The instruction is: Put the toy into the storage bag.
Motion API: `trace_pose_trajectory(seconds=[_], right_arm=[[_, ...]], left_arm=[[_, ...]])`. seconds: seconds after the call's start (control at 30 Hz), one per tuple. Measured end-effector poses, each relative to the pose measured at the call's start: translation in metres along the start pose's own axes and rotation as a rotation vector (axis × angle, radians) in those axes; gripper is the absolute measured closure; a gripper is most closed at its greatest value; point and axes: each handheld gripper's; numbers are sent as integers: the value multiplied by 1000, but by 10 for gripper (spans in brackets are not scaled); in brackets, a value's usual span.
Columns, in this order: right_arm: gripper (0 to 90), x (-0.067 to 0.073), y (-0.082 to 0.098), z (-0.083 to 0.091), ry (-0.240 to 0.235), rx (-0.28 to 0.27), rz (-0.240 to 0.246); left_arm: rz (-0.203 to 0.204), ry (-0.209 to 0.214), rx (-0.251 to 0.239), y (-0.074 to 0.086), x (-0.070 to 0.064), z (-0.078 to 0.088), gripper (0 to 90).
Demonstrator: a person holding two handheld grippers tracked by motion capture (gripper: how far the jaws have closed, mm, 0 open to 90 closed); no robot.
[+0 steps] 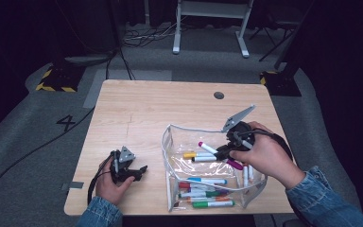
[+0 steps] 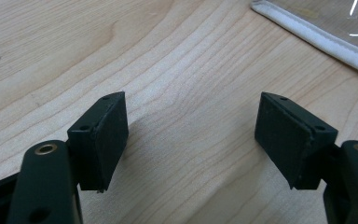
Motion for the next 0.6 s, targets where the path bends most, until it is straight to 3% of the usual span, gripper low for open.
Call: trace_pose_trajectory(seconds=[0.5,0.6], right_arm=[[770,3,0,-63,-72,179,48],[770,6,1,-73,-105,216,79]], left_arm=[[0,0,0,0,0,0,261],[0,0,0,0,0,0,261]])
Point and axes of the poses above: each handheld gripper's, and its own axes: z roughly backward along the jaws, y roughly out of its underside, x roughly to its left, and after that the axes turned 5 degrees about -y, right-handed
